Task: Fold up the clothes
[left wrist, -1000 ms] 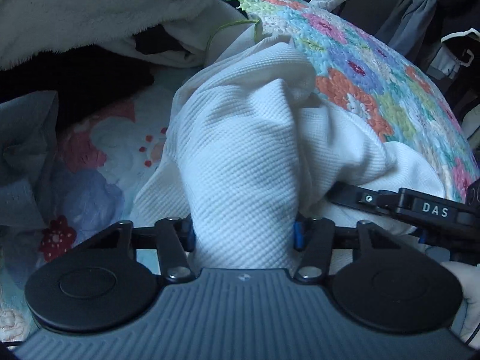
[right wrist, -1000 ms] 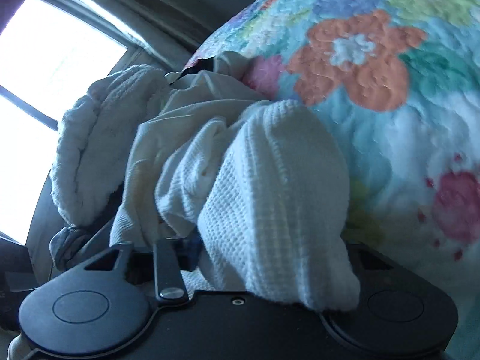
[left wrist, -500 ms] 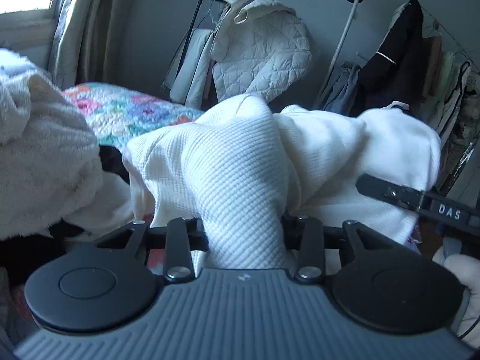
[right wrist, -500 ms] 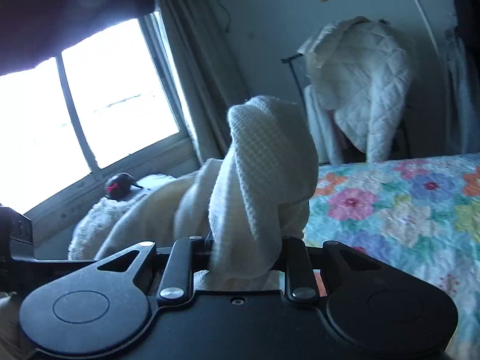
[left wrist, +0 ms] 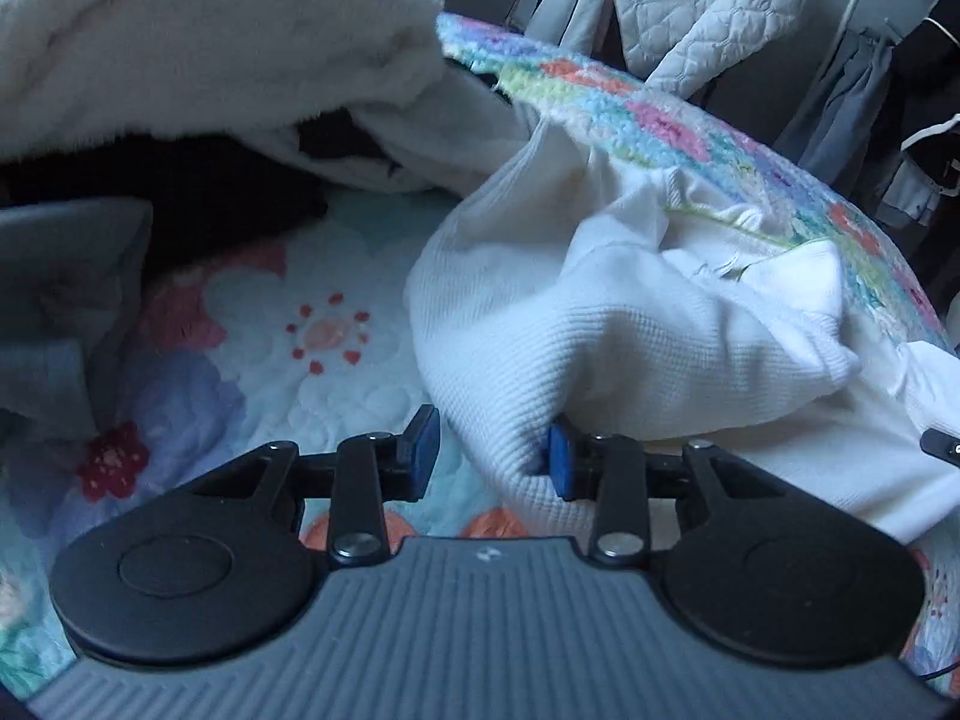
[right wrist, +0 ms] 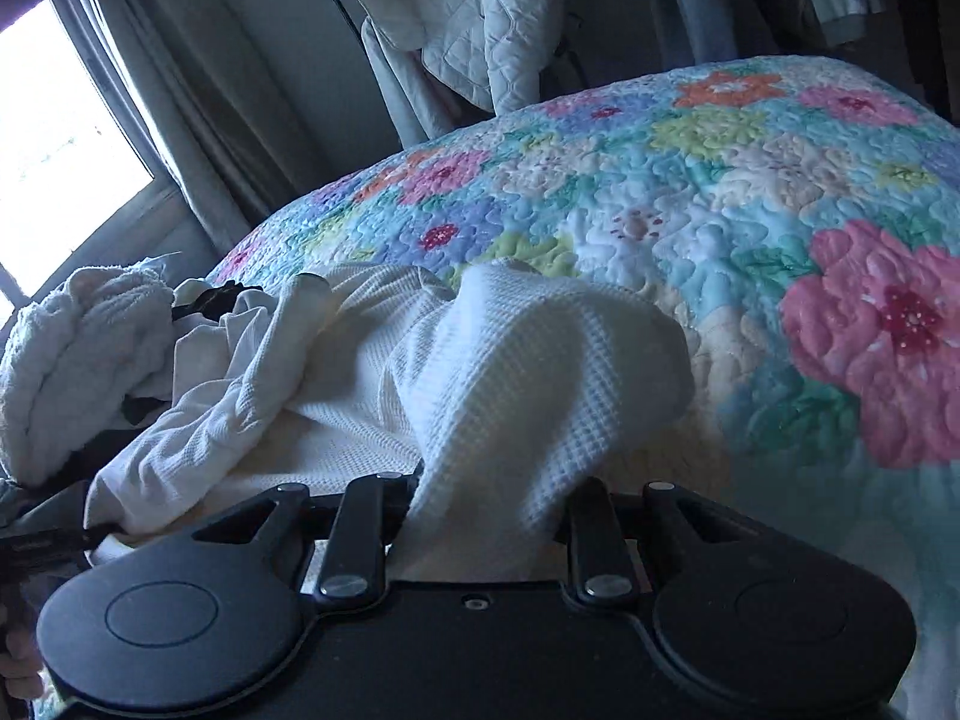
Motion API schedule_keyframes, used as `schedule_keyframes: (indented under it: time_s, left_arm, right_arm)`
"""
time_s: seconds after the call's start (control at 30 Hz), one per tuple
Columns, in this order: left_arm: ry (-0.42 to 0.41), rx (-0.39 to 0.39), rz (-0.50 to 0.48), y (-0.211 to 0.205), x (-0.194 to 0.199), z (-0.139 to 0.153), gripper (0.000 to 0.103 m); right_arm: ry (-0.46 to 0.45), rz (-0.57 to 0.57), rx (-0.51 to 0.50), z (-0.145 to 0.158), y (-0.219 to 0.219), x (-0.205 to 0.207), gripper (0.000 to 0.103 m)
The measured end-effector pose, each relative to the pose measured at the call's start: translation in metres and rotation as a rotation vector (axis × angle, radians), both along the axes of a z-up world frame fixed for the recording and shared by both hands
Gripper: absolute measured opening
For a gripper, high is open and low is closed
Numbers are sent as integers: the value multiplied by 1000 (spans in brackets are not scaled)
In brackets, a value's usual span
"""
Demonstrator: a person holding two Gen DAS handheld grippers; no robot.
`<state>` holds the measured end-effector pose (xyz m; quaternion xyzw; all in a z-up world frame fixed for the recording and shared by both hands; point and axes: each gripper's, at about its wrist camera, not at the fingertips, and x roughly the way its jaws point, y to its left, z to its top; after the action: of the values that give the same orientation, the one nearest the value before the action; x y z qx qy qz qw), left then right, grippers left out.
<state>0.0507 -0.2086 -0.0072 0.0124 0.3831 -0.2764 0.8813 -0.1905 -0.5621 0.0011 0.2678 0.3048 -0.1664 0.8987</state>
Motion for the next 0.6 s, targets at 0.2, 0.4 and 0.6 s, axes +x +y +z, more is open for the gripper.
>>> schedule_keyframes:
  time_s: [0.2, 0.4, 0.6]
  left_arm:
    - [-283, 43, -47, -14, -65, 66, 58]
    - [-163, 18, -179, -59, -60, 47, 65]
    - [-103, 124, -260, -150, -45, -5, 77]
  right_arm:
    - [155, -39, -211, 12, 20, -12, 43]
    - [111, -108, -229, 25, 23, -39, 53]
    - [65, -50, -292, 57, 39, -52, 59]
